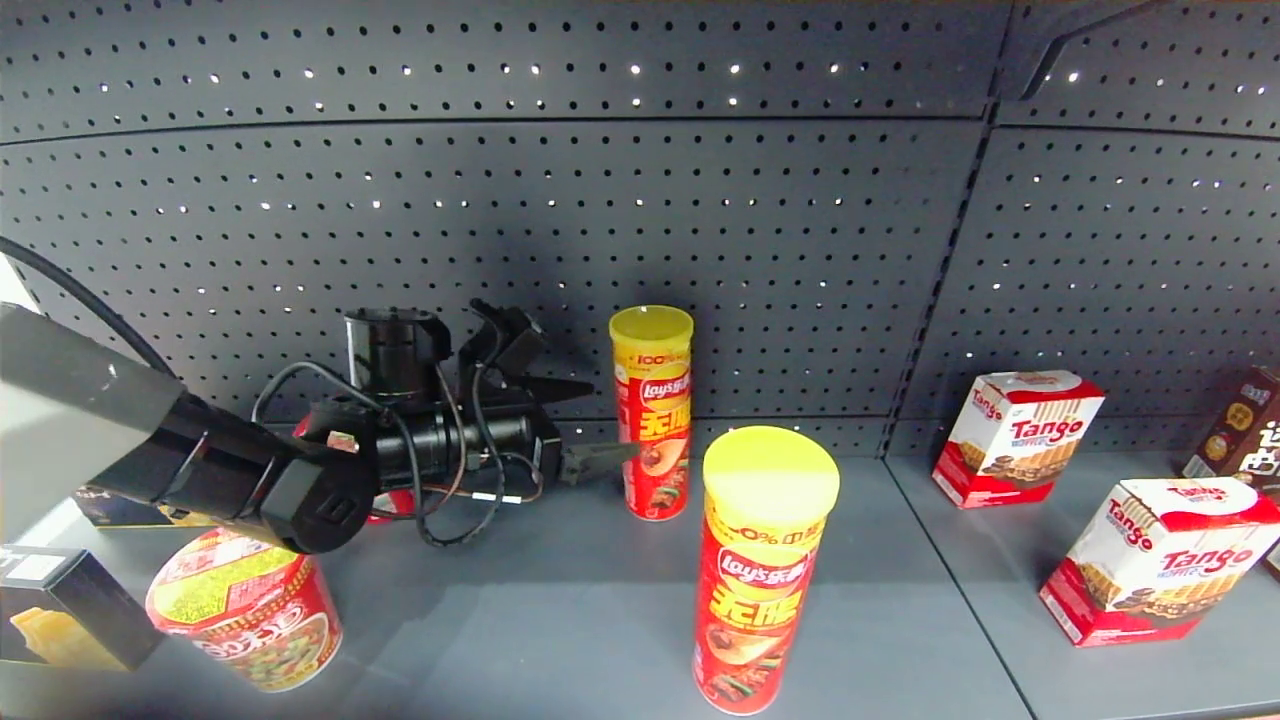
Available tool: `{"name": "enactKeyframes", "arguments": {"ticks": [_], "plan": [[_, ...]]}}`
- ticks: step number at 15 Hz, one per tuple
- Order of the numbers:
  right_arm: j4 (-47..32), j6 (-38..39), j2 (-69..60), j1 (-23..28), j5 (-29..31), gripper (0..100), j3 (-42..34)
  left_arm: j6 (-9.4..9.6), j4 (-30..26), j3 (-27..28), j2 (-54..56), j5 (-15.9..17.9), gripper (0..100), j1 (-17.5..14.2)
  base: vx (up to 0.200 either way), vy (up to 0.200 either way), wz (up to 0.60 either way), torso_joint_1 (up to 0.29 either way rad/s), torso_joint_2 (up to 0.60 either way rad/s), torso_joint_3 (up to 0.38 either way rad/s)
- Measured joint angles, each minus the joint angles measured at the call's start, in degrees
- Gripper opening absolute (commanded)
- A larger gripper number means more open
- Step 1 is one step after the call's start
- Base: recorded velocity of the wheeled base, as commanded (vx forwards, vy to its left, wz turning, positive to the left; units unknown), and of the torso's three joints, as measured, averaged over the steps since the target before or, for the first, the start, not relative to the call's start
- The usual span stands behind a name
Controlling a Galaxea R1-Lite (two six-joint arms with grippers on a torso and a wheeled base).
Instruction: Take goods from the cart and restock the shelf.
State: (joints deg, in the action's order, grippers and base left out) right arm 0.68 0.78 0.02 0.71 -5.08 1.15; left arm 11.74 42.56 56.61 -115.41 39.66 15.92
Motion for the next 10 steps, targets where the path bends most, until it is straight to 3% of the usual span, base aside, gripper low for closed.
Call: {"name": "enactKeyframes", "arguments": {"ticks": [8, 10], "plan": [[0.0, 0.0, 0.0, 0.0, 0.0, 100, 0.0, 0.27, 0.2, -0.1, 0.8, -0.9, 100, -2.6, 0.0, 0.0, 0.0, 0.0, 0.0, 0.0], [0.0, 0.0, 0.0, 0.0, 0.0, 100, 0.0, 1.39, 0.2, -0.3, 0.8, -0.2, 100, -2.4, 0.0, 0.0, 0.0, 0.0, 0.0, 0.0]]}}
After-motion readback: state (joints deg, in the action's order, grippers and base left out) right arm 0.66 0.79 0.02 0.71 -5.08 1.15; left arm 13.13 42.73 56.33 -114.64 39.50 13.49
